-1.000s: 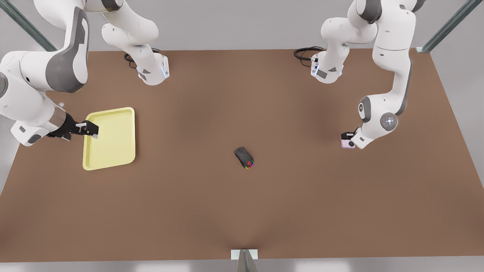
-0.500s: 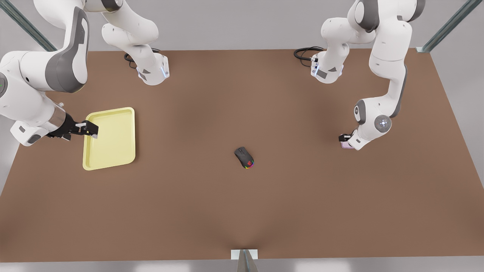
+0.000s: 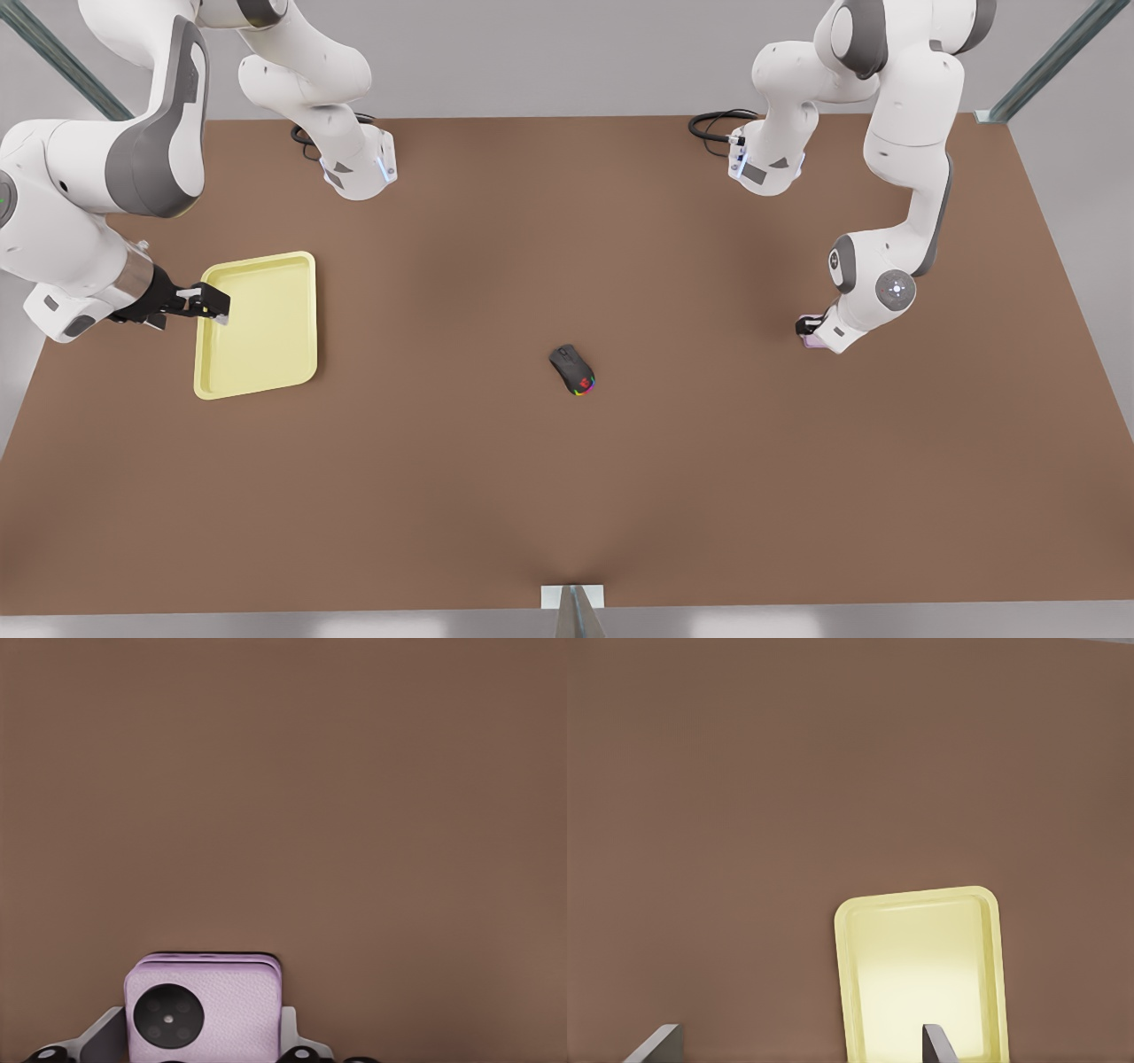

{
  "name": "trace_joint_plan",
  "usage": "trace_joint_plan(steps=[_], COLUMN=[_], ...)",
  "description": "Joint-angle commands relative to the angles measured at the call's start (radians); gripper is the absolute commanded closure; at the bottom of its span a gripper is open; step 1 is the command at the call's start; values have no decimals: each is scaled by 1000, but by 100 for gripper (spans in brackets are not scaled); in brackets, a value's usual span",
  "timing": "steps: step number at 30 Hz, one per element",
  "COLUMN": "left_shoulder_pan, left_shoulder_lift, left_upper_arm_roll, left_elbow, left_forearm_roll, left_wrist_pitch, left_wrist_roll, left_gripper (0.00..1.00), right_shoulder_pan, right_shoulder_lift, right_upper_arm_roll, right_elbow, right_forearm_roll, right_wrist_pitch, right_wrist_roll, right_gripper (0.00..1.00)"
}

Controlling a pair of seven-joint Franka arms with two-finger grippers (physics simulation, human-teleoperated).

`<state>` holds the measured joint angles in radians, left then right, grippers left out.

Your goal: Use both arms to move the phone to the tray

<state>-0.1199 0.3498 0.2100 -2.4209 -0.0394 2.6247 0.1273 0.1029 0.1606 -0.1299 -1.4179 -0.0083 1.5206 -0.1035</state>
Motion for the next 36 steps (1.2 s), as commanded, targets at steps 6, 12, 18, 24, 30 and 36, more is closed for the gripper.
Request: trace_joint_plan(steps=[6, 12, 18, 24, 30, 36], left_shoulder_pan=[0, 0, 0, -1, -29, -316], left_shoulder_lift=[8, 6, 6, 3, 11, 139], left_upper_arm_roll=[0, 0, 0, -1, -43, -60], left_elbow=[2, 3, 5, 14, 124, 451], left_forearm_roll=[3, 3, 1, 3, 1, -1], left_wrist_pitch=[8, 8, 6, 0, -45, -267], left_wrist_roll=[-5, -3, -2, -2, -20, -396], left_gripper=[17, 22, 23, 23, 25, 25], right_shoulder_pan=[0, 1, 0, 0, 0, 0], right_shoulder_lift=[-1, -1, -1, -1, -1, -1], right_upper_arm_roll=[0, 0, 0, 0, 0, 0], right_elbow=[0, 0, 0, 0, 0, 0], right_forearm_roll=[1, 1, -1, 1, 1, 1], right_wrist_pitch=[0, 0, 0, 0, 0, 0], right_wrist_roll=[-1, -1, -1, -1, -1, -1], right_gripper=[0, 0, 0, 0, 0, 0])
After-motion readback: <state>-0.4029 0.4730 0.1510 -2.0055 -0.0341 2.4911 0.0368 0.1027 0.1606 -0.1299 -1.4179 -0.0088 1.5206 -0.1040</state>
